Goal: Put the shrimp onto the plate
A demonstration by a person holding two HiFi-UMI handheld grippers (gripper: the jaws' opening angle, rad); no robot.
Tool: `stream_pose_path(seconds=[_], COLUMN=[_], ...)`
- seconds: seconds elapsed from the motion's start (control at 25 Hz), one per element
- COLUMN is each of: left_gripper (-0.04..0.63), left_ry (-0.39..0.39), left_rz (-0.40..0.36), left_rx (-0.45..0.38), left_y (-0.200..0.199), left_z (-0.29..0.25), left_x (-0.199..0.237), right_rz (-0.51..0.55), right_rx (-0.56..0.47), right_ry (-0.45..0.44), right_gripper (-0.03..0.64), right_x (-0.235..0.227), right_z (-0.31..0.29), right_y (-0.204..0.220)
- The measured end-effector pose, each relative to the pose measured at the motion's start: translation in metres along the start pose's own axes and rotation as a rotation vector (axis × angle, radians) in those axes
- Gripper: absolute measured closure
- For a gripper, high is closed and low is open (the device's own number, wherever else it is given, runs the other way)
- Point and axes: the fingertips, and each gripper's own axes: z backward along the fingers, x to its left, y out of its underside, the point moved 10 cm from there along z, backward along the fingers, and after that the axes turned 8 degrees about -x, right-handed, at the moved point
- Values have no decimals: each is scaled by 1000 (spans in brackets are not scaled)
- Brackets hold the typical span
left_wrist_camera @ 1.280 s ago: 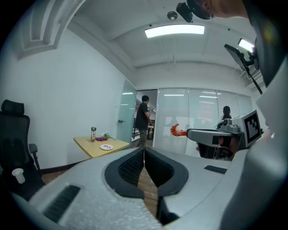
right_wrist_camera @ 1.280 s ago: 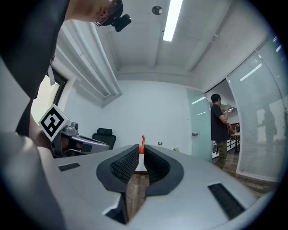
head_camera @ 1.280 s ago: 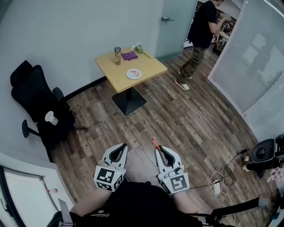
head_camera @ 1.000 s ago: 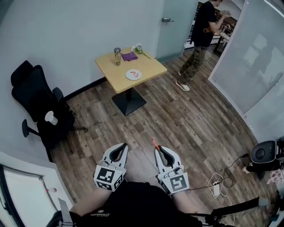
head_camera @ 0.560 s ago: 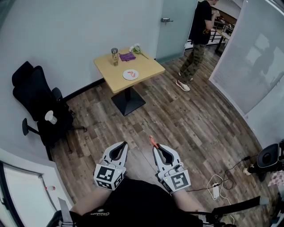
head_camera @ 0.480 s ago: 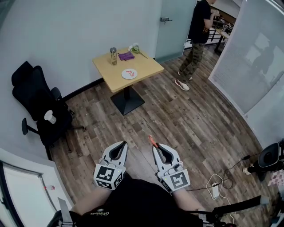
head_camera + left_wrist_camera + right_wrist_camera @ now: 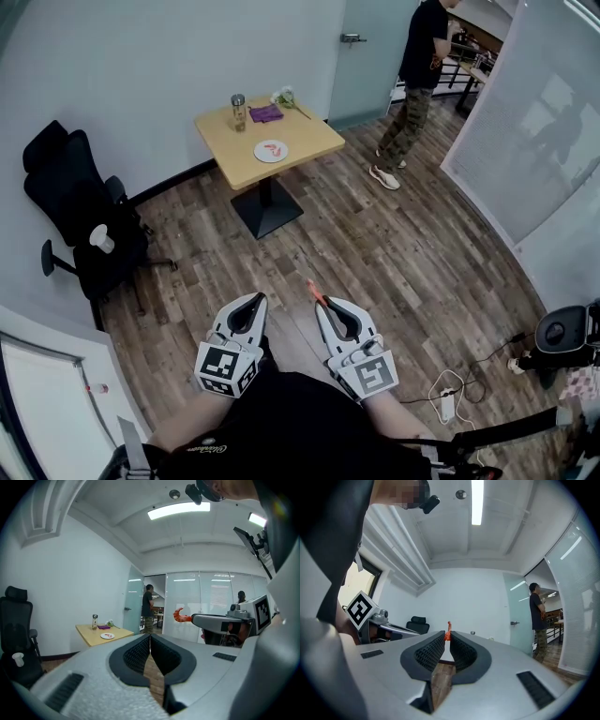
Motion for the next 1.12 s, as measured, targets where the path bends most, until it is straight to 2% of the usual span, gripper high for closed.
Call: stream_pose_path(seconds=[0.36, 0.56, 0.88, 1.12], left_gripper=[591, 589, 589, 591], left_ry=[-14, -12, 2, 27], left_rz=[17, 34, 30, 24], left_rx=[-7, 8, 43, 62], left_y=[6, 13, 6, -1], left_z=[-40, -73, -151, -225], left_x=[30, 64, 152, 240], right_rz=[18, 2, -32, -43], right_rx=[21, 43, 59, 75], right_ry=[-24, -17, 40, 61], right_gripper=[581, 581, 581, 581], right_x=[-25, -45, -92, -134], right_z=[-39, -77, -174, -281], right_y=[15, 33, 59, 84])
